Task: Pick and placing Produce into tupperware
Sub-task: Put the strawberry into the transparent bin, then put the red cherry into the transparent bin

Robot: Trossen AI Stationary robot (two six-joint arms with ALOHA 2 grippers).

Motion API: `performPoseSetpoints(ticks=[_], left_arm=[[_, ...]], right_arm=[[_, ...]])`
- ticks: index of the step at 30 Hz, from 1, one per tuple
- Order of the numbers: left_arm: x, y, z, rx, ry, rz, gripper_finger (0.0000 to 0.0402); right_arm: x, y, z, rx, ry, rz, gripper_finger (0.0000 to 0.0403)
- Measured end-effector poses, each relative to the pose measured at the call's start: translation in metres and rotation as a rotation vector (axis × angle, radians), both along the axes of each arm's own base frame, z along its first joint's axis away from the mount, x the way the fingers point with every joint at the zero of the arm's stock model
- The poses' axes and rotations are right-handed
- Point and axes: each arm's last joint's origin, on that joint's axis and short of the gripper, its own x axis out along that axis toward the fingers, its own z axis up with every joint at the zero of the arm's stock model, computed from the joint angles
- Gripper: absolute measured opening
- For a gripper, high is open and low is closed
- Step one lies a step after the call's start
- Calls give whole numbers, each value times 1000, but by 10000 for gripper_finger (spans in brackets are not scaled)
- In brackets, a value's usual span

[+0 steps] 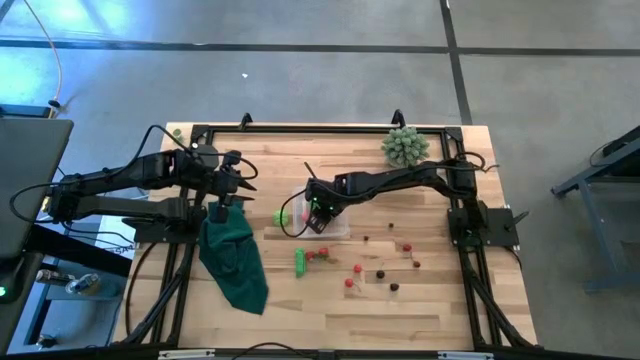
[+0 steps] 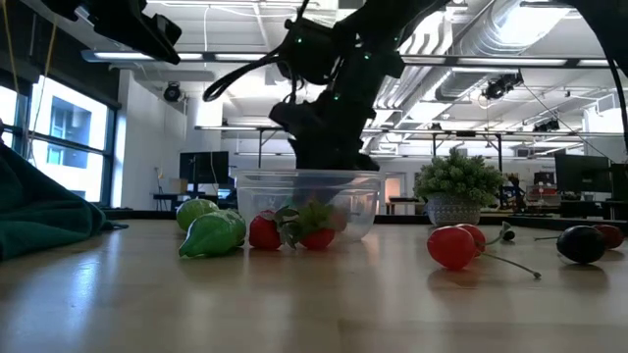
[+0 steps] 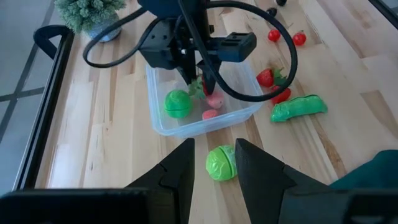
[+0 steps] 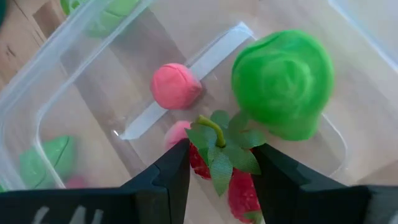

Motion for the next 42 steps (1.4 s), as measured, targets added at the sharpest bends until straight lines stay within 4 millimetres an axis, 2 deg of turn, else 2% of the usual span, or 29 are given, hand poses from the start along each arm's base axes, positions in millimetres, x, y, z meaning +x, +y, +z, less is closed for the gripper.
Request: performPoseSetpoints(ticks=[4,13,18,21,24,28,31,37,42], left_arm=[[0,0,0,0,0,0,106],[0,0,0,0,0,0,106],[0,0,0,0,0,0,106],[0,0,0,0,0,0,106],[0,0,0,0,0,0,106],[0,0,0,0,0,0,106],[0,0,0,0,0,0,106],[0,0,0,0,0,0,106],[0,0,0,0,0,0,106]], right_arm=[[2,0,2,-17,-26,-12,140],[2,0,3,-20,-32,-38,210],[2,0,6,-15,-35,-44,223],[1,4,24,-24,-53,-40,224],[-5,14,54,-91,-97,-40,224],[-26,30,95,-204,-137,-73,225],[-49,43,118,-250,-113,-137,225],[-93,65,134,-246,54,-229,225],[-119,84,141,-262,148,-231,225]])
